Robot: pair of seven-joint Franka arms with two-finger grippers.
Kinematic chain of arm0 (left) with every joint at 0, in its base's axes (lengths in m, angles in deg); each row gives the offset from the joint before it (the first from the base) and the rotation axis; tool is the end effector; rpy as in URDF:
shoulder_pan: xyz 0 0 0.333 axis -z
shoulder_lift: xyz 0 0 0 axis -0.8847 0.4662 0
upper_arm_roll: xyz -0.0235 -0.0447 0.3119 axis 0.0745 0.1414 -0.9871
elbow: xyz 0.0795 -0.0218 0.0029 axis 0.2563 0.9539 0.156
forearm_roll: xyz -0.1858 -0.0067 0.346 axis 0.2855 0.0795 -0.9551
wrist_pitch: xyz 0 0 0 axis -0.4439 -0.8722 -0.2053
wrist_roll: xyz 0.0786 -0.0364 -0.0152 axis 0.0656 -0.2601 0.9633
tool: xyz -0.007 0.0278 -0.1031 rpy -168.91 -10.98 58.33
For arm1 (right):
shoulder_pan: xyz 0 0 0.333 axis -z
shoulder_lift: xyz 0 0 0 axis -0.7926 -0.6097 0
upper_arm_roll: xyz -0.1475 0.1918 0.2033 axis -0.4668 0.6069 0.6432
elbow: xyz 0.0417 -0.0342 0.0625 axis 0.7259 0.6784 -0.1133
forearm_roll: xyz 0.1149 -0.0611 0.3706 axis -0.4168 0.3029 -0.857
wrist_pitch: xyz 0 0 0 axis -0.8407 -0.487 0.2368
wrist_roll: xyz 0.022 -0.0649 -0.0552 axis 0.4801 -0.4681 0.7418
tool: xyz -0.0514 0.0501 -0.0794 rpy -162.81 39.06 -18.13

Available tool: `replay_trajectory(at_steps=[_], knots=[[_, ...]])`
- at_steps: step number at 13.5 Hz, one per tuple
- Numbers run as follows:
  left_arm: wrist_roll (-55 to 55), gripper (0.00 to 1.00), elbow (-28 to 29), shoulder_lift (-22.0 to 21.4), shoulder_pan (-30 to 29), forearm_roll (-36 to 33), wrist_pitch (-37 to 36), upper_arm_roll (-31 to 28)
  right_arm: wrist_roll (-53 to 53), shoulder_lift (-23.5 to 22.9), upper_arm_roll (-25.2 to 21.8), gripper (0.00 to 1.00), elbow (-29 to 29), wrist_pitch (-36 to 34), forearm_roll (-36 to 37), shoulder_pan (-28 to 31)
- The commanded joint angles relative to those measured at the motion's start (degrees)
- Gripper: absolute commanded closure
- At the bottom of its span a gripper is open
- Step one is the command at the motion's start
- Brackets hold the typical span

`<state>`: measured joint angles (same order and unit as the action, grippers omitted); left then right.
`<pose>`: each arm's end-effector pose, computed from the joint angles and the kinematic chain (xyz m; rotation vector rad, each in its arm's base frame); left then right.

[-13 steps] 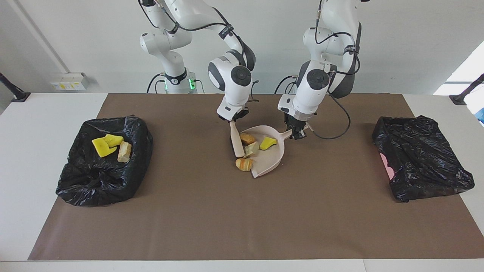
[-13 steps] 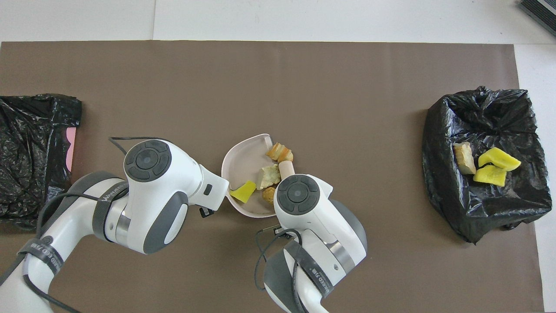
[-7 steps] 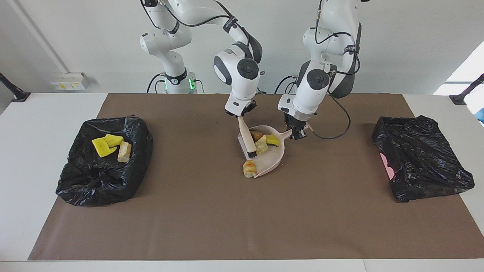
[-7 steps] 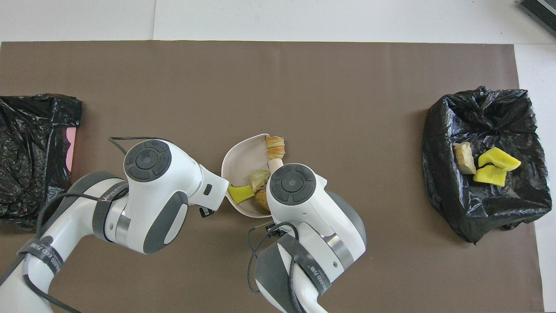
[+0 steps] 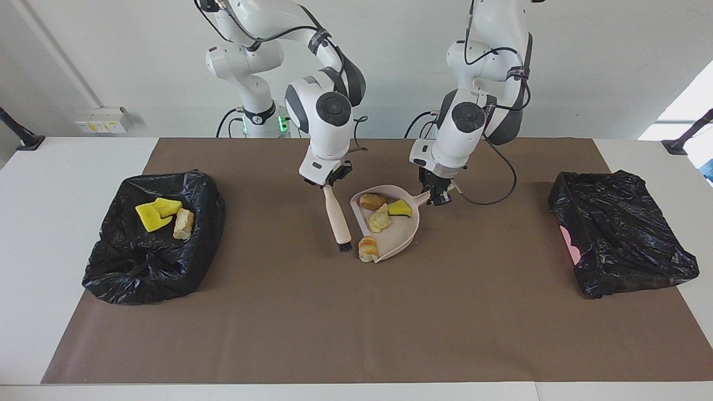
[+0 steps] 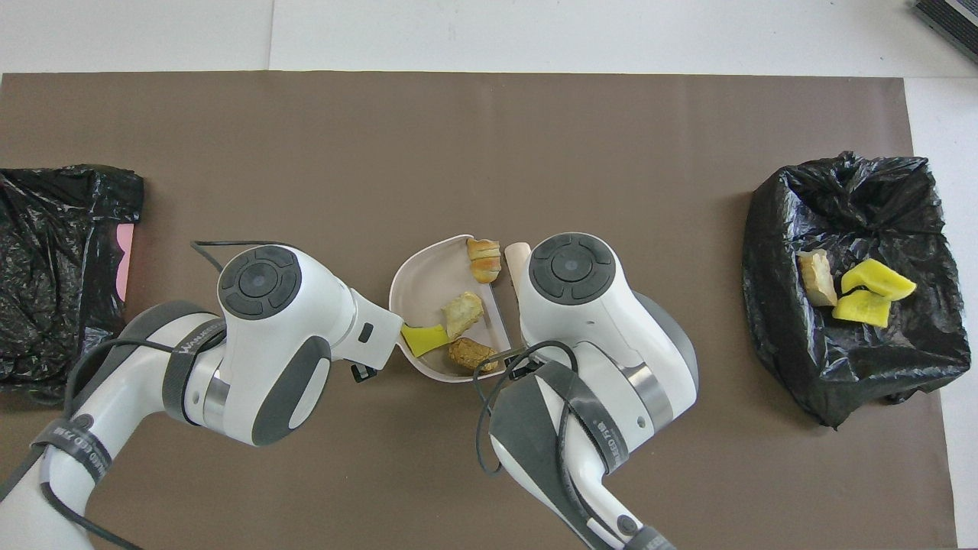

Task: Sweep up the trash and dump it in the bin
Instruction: 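Sweep the crusts and sponges into the dustpan with the right gripper's brush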

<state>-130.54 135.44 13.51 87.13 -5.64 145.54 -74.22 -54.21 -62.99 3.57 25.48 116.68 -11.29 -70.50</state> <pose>0.4762 -0.2595 0.3637 2.4906 -1.7325 -0.0891 0.5135 0.2860 0.3888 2.9913 0.4707 -0.3329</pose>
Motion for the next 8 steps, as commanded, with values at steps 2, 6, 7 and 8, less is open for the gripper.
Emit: replay_trajectory(at_steps=[2, 6, 7, 8], knots=[[2.4, 1.00, 2.2, -2.0, -0.2, 0.8, 1.3, -0.1, 1.7, -10.7, 0.5, 1.00, -10.5, -0.3, 2.6, -1.3], [4.3, 1.00, 2.2, -2.1, -0.2, 0.8, 1.2, -0.1, 5.9, -10.6, 0.8, 1.00, -8.2, -0.5, 1.5, -3.9], [4.9, 1.00, 2.2, -2.1, -0.2, 0.8, 1.1, -0.1, 9.2, -10.4, 1.5, 1.00, -8.1, -1.4, 0.9, -4.3], [4.9, 1.00, 2.2, -2.1, -0.2, 0.8, 1.1, -0.1, 10.5, -10.1, 3.0, 1.00, -8.2, -2.4, -1.1, -4.2]])
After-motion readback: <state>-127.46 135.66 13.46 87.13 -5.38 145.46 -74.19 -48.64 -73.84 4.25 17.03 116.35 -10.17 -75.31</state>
